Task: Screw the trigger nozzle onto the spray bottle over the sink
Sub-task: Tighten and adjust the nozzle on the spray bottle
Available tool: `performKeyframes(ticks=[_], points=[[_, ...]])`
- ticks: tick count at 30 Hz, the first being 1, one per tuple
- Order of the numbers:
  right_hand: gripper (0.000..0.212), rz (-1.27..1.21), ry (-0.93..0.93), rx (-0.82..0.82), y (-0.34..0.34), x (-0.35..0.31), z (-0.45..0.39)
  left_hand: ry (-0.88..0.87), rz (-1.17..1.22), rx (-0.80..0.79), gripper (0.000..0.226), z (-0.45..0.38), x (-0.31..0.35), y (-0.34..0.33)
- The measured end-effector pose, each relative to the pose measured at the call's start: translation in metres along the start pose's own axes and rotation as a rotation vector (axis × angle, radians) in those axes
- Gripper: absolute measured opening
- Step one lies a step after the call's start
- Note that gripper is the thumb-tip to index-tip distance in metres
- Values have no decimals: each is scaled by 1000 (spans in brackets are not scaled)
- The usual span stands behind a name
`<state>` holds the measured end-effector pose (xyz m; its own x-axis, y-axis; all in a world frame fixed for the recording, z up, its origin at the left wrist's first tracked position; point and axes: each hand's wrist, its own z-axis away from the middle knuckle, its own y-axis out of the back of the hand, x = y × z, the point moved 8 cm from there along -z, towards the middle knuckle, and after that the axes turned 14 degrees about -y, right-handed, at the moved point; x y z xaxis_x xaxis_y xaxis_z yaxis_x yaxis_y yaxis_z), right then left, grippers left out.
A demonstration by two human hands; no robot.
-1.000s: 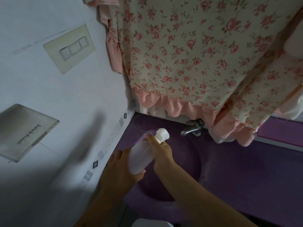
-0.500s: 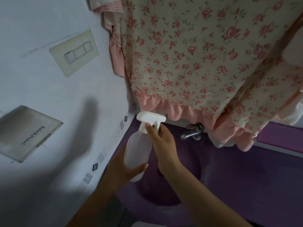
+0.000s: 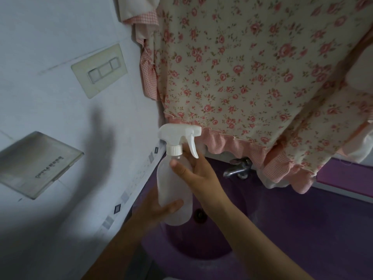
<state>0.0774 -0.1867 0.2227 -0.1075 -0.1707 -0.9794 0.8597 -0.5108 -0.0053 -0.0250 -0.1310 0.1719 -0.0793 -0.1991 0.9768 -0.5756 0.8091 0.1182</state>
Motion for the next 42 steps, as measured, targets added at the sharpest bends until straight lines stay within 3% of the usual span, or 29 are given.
performKeyframes(ticks=[3, 8, 11, 15, 18, 22, 27, 33, 37, 42], points=[[79, 84, -28, -63, -8, 9, 3, -53, -28, -1, 55, -5, 13, -3], [73, 194, -18, -12, -5, 9, 0, -99, -55, 2, 52, -7, 16, 2], [70, 185, 1, 10, -5, 9, 0, -134, -80, -22, 67, -11, 25, 0], [72, 152, -3, 27, -3, 12, -1, -119, -86, -72, 70, -14, 27, -2], [61, 140, 3, 49, -2, 16, -3, -89, -123, -16, 73, -14, 22, 1], [56, 163, 0, 95, -3, 21, -9, -76, -381, 110, 80, -13, 11, 12], [73, 230, -20, 130, -13, 36, -25, -63, -456, 213, 61, -11, 0, 21], [85, 414, -91, 62, -26, 59, -56, 50, -464, 255, 69, -11, -37, 42], [76, 469, -164, 46, -34, 83, -84, 48, -489, 256, 74, -26, -56, 50], [69, 546, -187, 97, -44, 109, -131, 86, -487, 217, 53, -54, -91, 63]])
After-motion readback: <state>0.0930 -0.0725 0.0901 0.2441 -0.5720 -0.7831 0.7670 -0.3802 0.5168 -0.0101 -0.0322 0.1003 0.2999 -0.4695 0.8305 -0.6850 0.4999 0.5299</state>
